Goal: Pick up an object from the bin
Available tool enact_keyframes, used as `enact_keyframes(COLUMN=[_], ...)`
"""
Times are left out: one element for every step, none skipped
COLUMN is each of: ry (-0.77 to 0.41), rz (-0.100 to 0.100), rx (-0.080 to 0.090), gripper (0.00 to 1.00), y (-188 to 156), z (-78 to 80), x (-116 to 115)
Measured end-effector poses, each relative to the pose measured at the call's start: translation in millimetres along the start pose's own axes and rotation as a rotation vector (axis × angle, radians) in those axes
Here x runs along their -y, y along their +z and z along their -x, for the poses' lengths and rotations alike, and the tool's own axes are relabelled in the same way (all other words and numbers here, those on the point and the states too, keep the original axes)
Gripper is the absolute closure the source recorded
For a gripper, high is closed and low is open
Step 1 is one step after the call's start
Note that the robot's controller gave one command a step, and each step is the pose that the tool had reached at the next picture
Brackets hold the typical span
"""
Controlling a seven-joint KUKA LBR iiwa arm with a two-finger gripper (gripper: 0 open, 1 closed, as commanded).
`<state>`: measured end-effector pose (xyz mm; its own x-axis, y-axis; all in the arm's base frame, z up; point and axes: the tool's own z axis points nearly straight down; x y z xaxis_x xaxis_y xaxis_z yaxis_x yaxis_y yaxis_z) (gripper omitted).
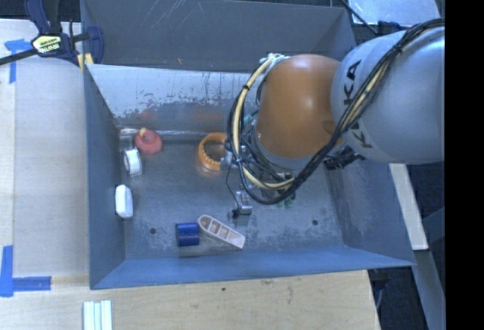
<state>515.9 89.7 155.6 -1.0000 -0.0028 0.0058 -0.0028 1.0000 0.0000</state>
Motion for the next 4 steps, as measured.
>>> enact_keyframes(ry=[0.003,0.05,0.205,0.074], rz=[0.001,0.001,0.004,0.003], rx=[0.008,0.001,0.015,0.013], gripper=[0.0,0.0,0.0,0.0], y=[-4.6,45.0,67.5,-1.9], z=[1.8,50.1,55.4,98.8], x=[0.6,-34.4,20.8,33.4])
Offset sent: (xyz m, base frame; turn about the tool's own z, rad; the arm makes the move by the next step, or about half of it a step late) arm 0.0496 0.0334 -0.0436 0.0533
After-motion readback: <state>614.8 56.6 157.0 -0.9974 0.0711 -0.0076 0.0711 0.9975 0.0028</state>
